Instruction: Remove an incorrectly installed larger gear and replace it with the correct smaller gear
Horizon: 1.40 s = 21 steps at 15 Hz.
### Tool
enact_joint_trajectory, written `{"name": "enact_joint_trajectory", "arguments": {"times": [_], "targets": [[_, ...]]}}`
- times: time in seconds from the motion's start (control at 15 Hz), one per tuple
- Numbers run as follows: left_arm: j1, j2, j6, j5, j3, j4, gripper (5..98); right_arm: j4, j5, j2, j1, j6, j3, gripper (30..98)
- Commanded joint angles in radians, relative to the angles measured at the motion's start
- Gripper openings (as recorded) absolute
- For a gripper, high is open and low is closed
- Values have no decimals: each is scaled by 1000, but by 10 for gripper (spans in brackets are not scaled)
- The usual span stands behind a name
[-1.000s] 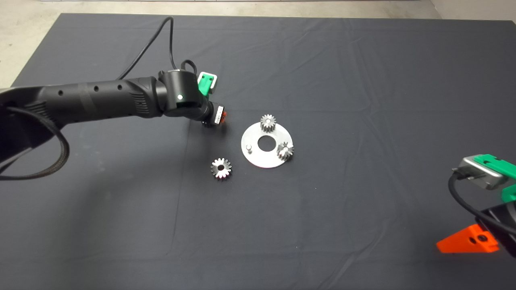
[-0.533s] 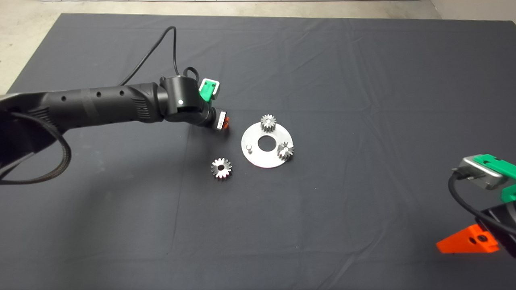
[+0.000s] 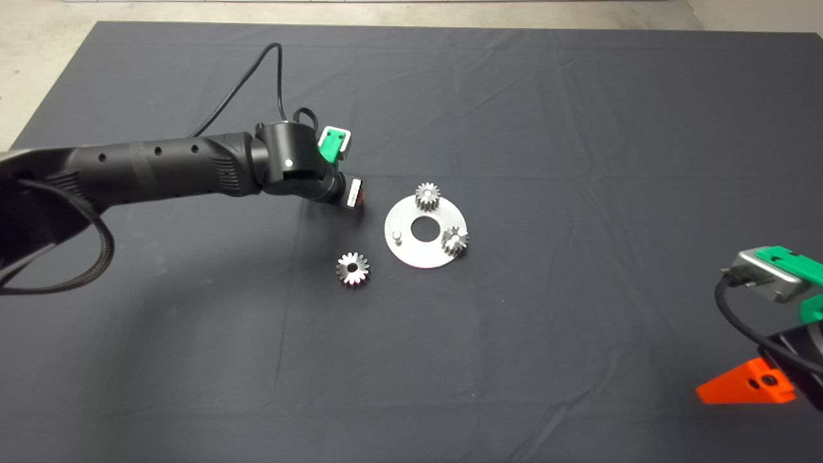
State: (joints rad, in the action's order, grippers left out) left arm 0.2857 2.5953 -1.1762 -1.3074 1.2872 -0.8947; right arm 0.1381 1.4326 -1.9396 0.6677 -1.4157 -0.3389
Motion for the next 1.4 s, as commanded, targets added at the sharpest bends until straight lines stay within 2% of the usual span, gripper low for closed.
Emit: {"name": "enact_joint_trajectory", "arguments": {"times": [0.0,0.07,0.13,0.2,0.73,0.93,1.07,1.2,1.33], "targets": [[12,-10,0,0,-2,8,746,35,-4,1,13,-8,2,977],[12,-13,0,5,-2,10,746,35,-3,1,13,-8,2,977],[13,-16,0,24,-2,17,720,35,-4,1,13,-8,2,977],[13,-22,0,42,-2,46,698,35,-4,1,13,-8,2,977],[19,-24,-6,43,-2,56,650,35,-4,2,13,-8,2,977],[23,-17,-12,63,13,56,650,35,-4,3,13,-8,2,977],[24,-22,-11,63,18,56,650,35,-4,4,13,-8,2,977],[24,-26,-8,63,36,56,601,35,-3,4,13,-8,2,977],[24,-25,-2,65,36,57,591,35,-4,4,13,-8,2,977]]}}
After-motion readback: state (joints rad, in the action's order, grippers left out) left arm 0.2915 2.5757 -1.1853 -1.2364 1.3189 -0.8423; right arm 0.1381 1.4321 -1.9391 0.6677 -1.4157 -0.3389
